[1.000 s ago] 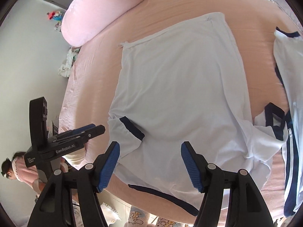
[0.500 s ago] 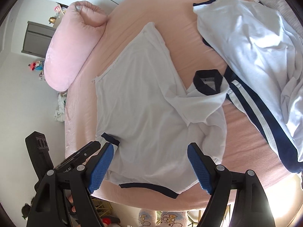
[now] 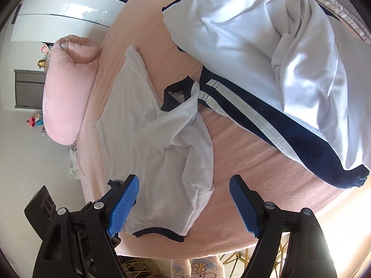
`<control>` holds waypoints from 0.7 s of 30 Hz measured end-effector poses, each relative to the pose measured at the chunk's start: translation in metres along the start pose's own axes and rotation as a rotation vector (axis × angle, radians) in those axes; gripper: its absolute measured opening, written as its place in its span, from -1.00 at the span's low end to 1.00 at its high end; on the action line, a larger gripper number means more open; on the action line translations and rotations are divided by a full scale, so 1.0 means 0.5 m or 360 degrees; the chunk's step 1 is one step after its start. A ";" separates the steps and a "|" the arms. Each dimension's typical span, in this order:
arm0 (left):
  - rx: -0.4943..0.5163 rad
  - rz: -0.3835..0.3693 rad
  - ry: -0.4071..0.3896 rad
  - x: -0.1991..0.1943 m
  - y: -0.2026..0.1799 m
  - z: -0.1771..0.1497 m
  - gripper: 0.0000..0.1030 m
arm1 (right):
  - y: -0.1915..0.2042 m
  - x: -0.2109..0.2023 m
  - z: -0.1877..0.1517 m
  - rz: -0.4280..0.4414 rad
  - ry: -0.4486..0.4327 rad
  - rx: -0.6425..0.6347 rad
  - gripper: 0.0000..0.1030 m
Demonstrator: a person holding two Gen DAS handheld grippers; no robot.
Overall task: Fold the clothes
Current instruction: 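Lift both grippers away from the shirt and move toward its other side, then grasp the shirt's other side edge with the left gripper while the right gripper grasps its navy cuff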
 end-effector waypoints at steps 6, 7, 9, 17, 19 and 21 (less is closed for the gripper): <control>0.0038 -0.0094 0.0007 0.018 -0.030 -0.008 -0.07 | -0.055 0.043 -0.006 0.0295 0.0001 0.0192 0.56; 0.0066 -0.0071 -0.0003 0.022 -0.038 -0.009 -0.07 | -0.059 0.050 -0.006 0.0320 0.0000 0.0202 0.56; 0.0106 -0.0070 -0.0007 0.032 -0.053 -0.011 -0.07 | -0.066 0.058 -0.007 0.0341 -0.0032 0.0207 0.56; 0.0078 -0.0210 -0.0017 0.050 -0.068 -0.020 -0.07 | -0.066 0.074 -0.008 0.0343 -0.0087 0.0132 0.52; 0.0068 -0.0233 -0.0021 0.048 -0.068 -0.019 -0.07 | -0.068 0.080 -0.008 0.0283 -0.0074 0.0110 0.28; 0.0063 -0.0295 -0.0023 0.041 -0.072 -0.020 -0.07 | -0.072 0.082 -0.011 0.0219 -0.0071 0.0082 -0.02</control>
Point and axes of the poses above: each gripper's, at about its wrist camera, not at the fingertips, and x roughly the way its jaws point, y to its left, z to its top, the point moved 1 cm from there along x, roughly the way its jaws point, and after that the axes turned 1 degree about y, right-handed, at the moved point
